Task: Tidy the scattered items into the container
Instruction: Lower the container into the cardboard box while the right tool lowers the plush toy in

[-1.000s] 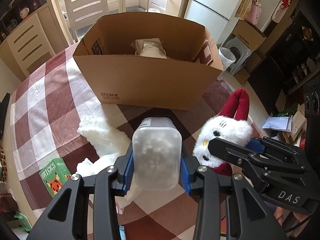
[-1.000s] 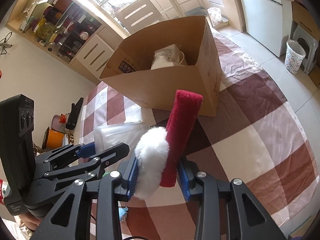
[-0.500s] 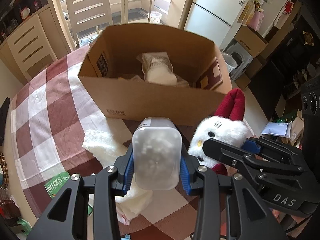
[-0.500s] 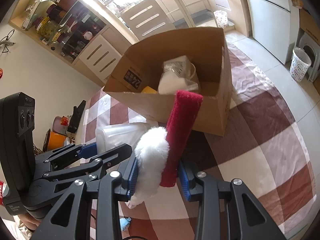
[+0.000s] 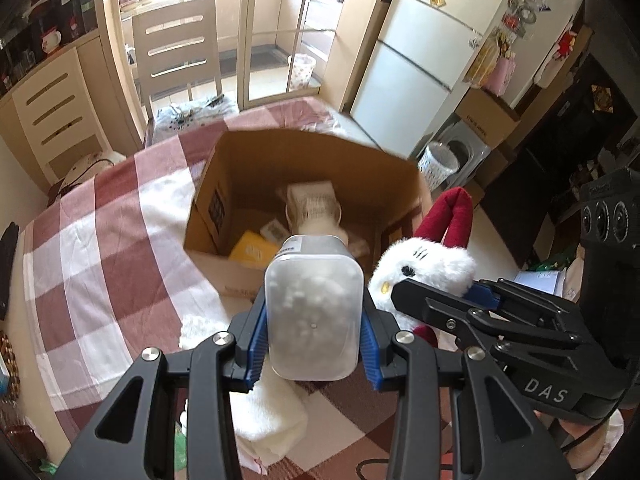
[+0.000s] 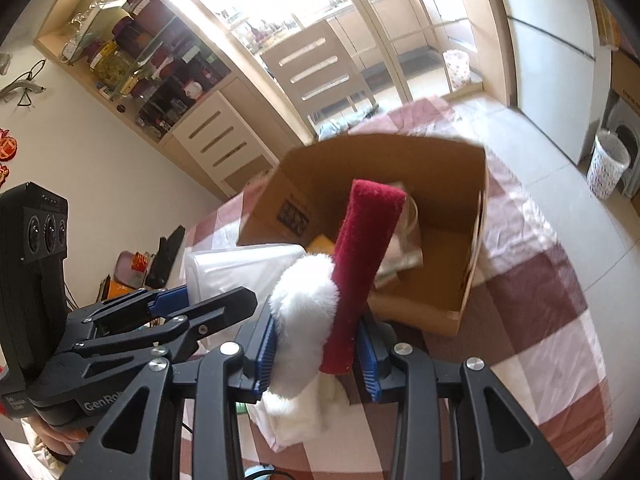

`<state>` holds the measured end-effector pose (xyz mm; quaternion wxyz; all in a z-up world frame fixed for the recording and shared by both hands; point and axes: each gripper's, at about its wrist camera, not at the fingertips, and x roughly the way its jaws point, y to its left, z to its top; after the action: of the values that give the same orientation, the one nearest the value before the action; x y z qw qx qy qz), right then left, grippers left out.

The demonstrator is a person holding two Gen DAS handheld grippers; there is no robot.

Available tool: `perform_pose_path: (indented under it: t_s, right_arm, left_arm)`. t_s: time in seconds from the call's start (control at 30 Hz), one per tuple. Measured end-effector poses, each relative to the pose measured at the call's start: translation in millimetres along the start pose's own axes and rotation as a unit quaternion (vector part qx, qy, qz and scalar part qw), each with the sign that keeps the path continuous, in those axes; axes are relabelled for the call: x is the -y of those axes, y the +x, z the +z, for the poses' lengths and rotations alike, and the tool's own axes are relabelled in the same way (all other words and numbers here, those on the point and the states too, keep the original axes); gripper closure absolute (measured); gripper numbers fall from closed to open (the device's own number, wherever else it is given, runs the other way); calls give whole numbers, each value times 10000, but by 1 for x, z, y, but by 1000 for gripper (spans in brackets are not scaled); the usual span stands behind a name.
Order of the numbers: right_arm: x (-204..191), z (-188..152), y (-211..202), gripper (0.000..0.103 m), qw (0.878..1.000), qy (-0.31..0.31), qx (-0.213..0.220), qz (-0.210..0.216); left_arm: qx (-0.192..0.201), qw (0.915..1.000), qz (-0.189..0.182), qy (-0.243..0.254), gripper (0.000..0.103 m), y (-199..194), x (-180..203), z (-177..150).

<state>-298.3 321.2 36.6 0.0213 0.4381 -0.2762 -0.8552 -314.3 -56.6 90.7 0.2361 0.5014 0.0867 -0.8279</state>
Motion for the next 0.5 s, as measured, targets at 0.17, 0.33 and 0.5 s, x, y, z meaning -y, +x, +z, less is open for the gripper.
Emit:
perform_pose_path:
  t_s: [0.17, 0.33, 0.5]
  right_arm:
    - [-5, 27, -2, 67, 9996, -104, 214, -115]
    - [-2, 53, 6, 67, 9984, -179, 359, -387]
    - [10, 66, 21, 67, 9962, -190, 316, -785]
  left_arm:
    - [114, 9996, -174, -166, 63, -1, -9, 35]
    - [134, 9989, -246, -378, 63, 13, -19, 65]
    - [-105, 9979, -134, -618, 63, 46, -35, 83]
